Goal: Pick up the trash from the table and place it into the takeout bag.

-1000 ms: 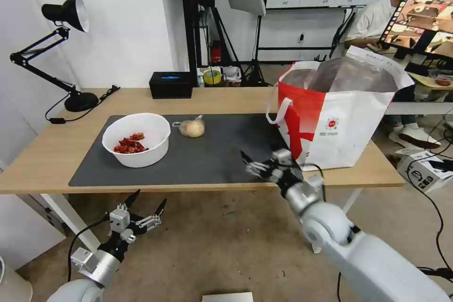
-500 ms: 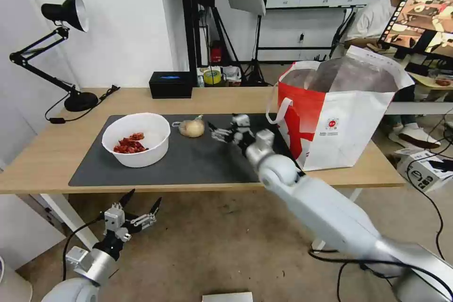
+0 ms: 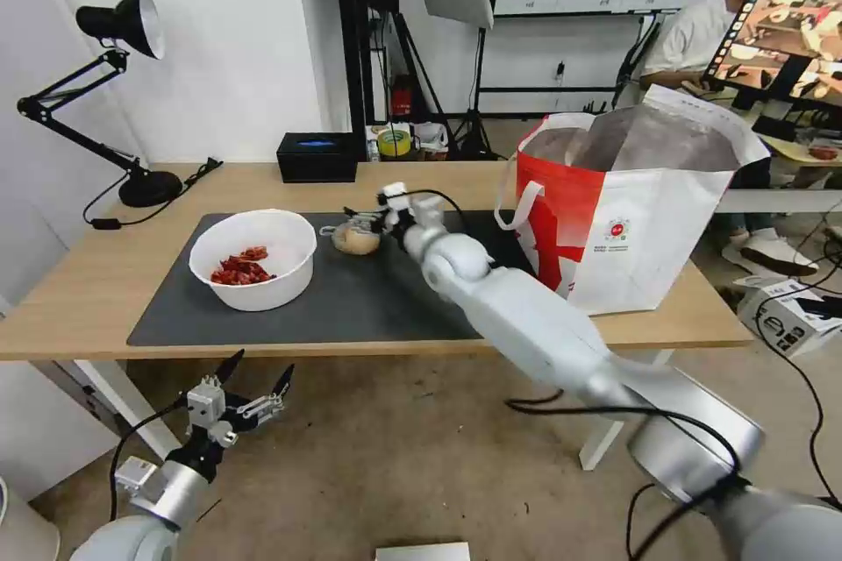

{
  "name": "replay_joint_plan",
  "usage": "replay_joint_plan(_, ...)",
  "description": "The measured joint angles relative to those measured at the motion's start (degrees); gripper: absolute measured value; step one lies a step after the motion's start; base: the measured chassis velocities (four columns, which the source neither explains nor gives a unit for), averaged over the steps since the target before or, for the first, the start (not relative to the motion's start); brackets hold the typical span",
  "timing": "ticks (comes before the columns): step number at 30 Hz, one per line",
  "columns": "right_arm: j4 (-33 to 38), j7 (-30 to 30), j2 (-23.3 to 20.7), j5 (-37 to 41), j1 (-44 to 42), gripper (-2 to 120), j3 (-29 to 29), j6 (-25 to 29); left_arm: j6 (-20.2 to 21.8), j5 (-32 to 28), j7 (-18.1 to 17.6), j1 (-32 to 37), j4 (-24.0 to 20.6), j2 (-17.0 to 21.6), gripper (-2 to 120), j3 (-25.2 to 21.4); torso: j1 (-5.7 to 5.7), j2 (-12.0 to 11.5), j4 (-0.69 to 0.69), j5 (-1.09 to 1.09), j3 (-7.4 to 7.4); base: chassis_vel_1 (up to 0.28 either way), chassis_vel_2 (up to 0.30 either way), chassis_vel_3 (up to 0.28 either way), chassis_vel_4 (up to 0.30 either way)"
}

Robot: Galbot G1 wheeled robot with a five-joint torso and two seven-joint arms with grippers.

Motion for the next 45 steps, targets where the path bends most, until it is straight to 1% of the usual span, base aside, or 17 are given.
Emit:
replay_joint_plan(2,-2.4,-1.1,1.7,-0.7,0.4,100,0.1,-0.5,0.0,-0.1,0.1,0.2,0.0,0.0,100,-0.4,0.0,0.0,0.0,0.01,0.0,0.0,0.0,0.0,0.0)
replay_joint_plan(3,-2.4,-1.1,1.7,-0.7,0.4,100,0.1,-0.5,0.0,-0.1,0.1,0.2,0.0,0.0,100,-0.4,0.0,0.0,0.0,0.01,0.0,0.0,0.0,0.0,0.0)
replay_joint_plan(5,-5.4,-2.7,3.4,-2.3,0.8,100,0.5,-0.6,-0.1,-0.2,0.2,0.5,0.1,0.0,100,-0.8,0.0,0.0,0.01,0.01,0.0,0.0,0.0,0.0,0.0)
replay_joint_plan(6,-5.4,-2.7,3.4,-2.3,0.8,100,0.5,-0.6,-0.1,-0.2,0.2,0.5,0.1,0.0,100,-0.8,0.0,0.0,0.01,0.01,0.0,0.0,0.0,0.0,0.0)
replay_joint_plan(9,-8.9,-3.5,4.9,-5.4,1.1,100,1.3,-0.6,-0.2,-0.3,0.8,0.6,0.1,-0.2,100,-1.0,0.0,0.0,0.0,0.02,0.0,0.0,0.0,0.0,0.0)
replay_joint_plan(12,-10.5,-3.8,5.4,-6.8,1.2,100,1.6,-0.3,-0.2,-0.3,0.9,0.6,0.0,-0.2,100,-1.0,0.0,0.0,-0.01,0.02,0.0,0.0,0.0,0.0,0.0)
replay_joint_plan(21,-13.9,-5.5,6.1,-8.4,1.5,100,1.9,-0.2,-0.2,-0.6,0.9,0.6,-0.3,-0.1,100,-1.0,0.0,0.0,0.0,0.02,0.0,0.0,0.0,0.0,0.0)
replay_joint_plan(39,-16.8,-8.4,6.0,-9.6,1.4,100,1.7,-0.1,-0.3,-0.5,0.9,0.3,-0.2,-0.2,100,-0.3,-0.01,0.0,-0.01,0.02,0.0,0.0,0.0,0.0,0.0)
replay_joint_plan(42,-17.2,-9.0,6.0,-9.8,1.3,98,1.8,0.0,-0.3,-0.4,1.0,0.4,-0.1,-0.4,100,-0.3,-0.01,0.0,0.0,0.02,0.0,0.0,0.0,0.0,0.0)
replay_joint_plan(43,-17.3,-9.2,6.0,-9.9,1.3,95,1.8,0.0,-0.3,-0.3,1.0,0.4,-0.1,-0.5,100,-0.3,-0.01,0.0,0.0,0.02,0.0,0.0,0.0,0.0,0.0)
replay_joint_plan(45,-17.5,-9.5,6.0,-10.0,1.3,86,1.9,0.1,-0.4,-0.3,1.0,0.5,-0.1,-0.6,100,-0.3,-0.01,0.0,-0.01,0.02,0.0,0.0,0.0,0.0,0.0)
